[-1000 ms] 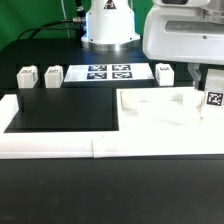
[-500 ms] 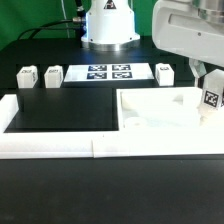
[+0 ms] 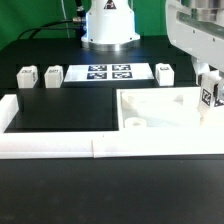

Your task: Assemble square table

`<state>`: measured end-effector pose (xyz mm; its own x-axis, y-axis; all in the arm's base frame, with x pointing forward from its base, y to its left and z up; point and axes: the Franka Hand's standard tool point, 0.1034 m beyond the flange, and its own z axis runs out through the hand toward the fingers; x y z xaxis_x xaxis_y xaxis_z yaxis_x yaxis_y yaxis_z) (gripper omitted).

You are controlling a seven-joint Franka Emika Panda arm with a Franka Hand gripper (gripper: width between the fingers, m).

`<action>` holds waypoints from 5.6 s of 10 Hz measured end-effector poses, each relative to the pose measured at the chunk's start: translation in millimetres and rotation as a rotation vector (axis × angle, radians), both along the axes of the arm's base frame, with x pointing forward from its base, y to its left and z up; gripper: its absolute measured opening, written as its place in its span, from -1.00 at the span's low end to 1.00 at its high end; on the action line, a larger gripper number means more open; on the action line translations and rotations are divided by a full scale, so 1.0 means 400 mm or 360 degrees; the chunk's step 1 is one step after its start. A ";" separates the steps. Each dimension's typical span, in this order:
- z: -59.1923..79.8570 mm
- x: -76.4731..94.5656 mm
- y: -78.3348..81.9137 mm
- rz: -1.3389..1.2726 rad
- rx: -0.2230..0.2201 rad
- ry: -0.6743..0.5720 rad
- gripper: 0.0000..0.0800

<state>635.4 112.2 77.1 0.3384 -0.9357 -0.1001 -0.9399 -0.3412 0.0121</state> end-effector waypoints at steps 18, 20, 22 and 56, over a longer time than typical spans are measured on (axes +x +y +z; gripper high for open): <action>0.007 0.022 0.003 0.1271 0.0013 -0.0169 -0.26; 0.006 0.021 -0.002 0.1013 0.0005 -0.0146 -0.26; 0.004 0.015 -0.006 0.0550 -0.0030 -0.0102 -0.26; -0.007 -0.014 0.020 -0.0853 0.0141 -0.0107 -0.27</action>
Offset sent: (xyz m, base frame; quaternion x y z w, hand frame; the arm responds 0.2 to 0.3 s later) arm 0.0000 0.0000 0.0000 0.0000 0.0000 -0.1938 0.9810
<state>629.7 120.0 74.2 -0.1749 -0.9678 -0.1810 -0.9801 0.1886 -0.0614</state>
